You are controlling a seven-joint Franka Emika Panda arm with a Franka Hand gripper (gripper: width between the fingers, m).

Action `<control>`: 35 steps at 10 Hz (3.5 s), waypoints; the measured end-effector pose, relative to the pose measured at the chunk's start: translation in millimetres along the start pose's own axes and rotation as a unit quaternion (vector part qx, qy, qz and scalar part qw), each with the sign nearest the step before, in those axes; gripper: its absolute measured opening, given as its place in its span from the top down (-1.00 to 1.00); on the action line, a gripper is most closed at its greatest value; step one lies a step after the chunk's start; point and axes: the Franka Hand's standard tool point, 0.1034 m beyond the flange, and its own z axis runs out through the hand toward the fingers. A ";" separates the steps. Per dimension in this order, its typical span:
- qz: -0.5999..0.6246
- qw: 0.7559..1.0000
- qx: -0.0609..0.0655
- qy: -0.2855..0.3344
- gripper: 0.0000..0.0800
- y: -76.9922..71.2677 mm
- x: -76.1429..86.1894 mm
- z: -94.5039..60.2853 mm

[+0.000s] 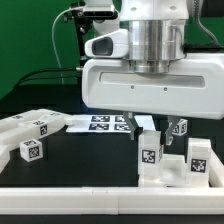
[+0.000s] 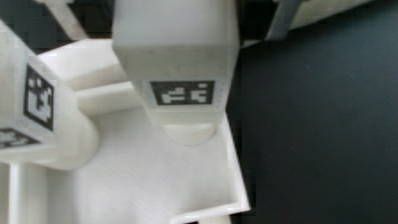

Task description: Assemble chair

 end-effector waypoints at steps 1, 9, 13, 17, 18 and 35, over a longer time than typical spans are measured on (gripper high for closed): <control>0.046 0.999 0.000 0.001 0.29 -0.5 0.1 0.7; 0.563 0.826 0.028 -0.006 0.29 -20.0 5.7 2.9; 0.364 0.931 0.024 -0.005 -0.54 -23.9 1.6 -2.5; 0.131 0.991 0.024 -0.002 -0.62 -20.9 2.7 -4.1; 0.082 0.996 0.021 0.000 -0.62 -20.0 3.1 -3.9; 0.565 0.824 0.024 -0.017 0.29 -24.5 5.7 3.6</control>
Offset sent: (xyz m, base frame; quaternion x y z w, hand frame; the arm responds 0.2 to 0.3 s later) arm 0.0344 0.0178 -0.0023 0.0104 0.0138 0.3196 0.9474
